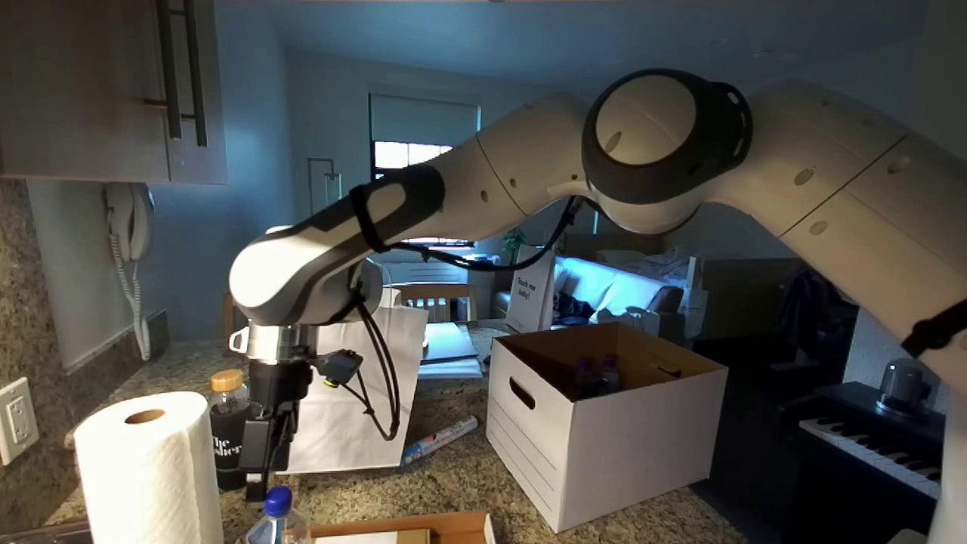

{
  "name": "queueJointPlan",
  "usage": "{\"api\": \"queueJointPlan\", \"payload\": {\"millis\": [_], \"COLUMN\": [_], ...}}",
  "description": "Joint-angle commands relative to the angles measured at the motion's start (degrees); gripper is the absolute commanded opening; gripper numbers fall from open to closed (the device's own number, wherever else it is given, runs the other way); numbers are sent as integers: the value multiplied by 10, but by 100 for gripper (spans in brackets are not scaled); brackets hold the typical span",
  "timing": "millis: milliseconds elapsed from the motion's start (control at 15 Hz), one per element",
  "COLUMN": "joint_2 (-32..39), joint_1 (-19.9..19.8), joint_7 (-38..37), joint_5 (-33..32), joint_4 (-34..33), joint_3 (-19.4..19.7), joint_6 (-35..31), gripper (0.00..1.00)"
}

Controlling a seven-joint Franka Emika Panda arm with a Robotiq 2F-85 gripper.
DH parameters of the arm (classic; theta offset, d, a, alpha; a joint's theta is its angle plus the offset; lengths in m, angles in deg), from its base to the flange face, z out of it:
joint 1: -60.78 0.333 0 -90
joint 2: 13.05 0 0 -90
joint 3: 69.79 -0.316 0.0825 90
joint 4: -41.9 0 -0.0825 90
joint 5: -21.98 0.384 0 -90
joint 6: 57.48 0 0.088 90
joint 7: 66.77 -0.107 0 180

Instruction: Place four empty water bottles inside the white storage box on the right

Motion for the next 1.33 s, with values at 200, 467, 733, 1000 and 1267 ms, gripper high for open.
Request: {"api": "queueJointPlan", "payload": {"millis": [200,467,733,1000,1267], "joint_2": [-49,-59,-62,-73,-85], "joint_1": [-8,-8,-6,-3,-3], "joint_7": [2,1,-3,0,2], "joint_5": [-5,-5,-14,-28,-43], "joint_4": [80,101,110,132,152], "joint_3": [0,0,0,0,0], "joint_6": [-20,-24,-20,-29,-31], "gripper": [100,100,100,100,100]}}
